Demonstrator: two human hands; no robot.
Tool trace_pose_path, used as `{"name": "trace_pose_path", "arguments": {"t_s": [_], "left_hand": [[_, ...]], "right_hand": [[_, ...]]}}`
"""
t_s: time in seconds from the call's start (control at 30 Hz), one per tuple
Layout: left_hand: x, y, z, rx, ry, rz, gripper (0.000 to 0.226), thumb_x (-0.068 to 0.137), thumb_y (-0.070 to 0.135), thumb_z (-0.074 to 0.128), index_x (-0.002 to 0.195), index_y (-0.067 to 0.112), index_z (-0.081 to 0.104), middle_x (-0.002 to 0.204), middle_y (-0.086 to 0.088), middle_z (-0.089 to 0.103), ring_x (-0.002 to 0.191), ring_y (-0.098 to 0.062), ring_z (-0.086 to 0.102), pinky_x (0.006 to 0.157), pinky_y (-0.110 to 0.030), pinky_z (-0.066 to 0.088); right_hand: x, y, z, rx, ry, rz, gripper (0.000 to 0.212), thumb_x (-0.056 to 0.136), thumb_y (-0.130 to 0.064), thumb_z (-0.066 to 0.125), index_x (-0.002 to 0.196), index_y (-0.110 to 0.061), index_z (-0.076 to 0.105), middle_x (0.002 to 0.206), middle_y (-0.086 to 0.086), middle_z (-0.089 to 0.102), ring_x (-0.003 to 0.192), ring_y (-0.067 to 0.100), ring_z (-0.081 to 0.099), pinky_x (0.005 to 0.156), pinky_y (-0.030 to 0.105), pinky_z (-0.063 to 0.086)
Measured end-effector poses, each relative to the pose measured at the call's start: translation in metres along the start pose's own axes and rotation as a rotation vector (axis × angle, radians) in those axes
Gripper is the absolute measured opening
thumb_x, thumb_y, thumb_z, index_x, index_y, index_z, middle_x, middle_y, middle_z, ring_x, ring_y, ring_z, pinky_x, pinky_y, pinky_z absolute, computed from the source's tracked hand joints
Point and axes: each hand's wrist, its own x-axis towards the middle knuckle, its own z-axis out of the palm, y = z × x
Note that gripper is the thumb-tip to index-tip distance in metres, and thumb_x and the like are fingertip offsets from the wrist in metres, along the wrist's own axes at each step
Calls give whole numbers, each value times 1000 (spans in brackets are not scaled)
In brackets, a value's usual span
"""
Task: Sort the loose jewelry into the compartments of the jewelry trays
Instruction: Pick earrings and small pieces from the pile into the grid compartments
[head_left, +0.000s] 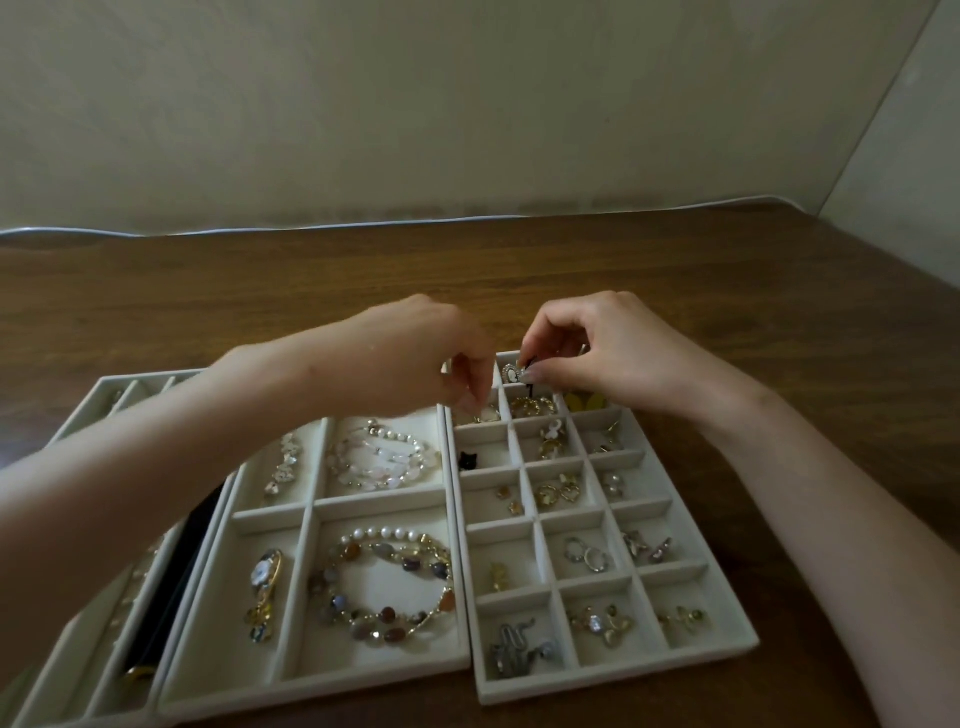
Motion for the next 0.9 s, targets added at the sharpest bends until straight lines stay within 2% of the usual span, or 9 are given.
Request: {"name": "trace_pose_path", "arguments": {"t_s": [0.13,0.27,0.33,0.4,0.47,0.7,0.9], "left_hand": [[-9,-2,-3,-65,63,-13,11,80,27,68,78,35,61,76,21,56,72,21,45,65,0,34],[-12,7,11,-5,-41,-20,10,79,36,68,82,35,59,83,19,55,74,7,48,62,-8,36],[-11,11,15,34,-68,-24,9,81,35,66,84,35,58,87,18,54,79,2,48,68,-11,39],[-9,15,15,78,-72,-38,8,82,35,65,86,34,58,90,17,55,85,-1,51,75,-20,47],[-7,19,15,130,-65,-43,7,83,35,63,87,33,58,92,15,56,88,-6,53,77,-26,50],[-5,20,18,177,1,-48,8,85,36,62,91,32,59,93,14,55,87,-7,54,70,-23,49],[-7,13,19,66,-5,-76,14,81,36,66,84,33,52,89,14,56,80,-4,51,69,-21,45]], "right_hand": [[-2,-2,-2,149,-38,7,10,82,-14,69,91,-18,68,85,-6,67,76,-1,64,62,11,50],[-3,-3,-3,217,-75,0,13,82,-6,67,91,-16,68,85,-2,69,75,6,67,63,14,51],[-2,-2,-3,229,-79,7,16,82,-4,67,91,-18,68,86,-2,69,76,6,67,64,15,51],[-2,-1,-3,226,-76,13,18,82,-3,66,91,-18,67,87,-1,68,76,6,67,64,16,52],[-2,-1,-3,230,-73,18,19,82,-2,66,91,-19,67,88,-1,68,76,6,67,64,17,52],[-4,-4,-6,327,-96,25,18,79,0,68,90,-14,67,83,0,69,71,6,67,59,14,49],[-2,-4,-4,312,-94,38,9,82,-5,67,86,-12,67,81,0,69,70,7,67,61,16,51]]}}
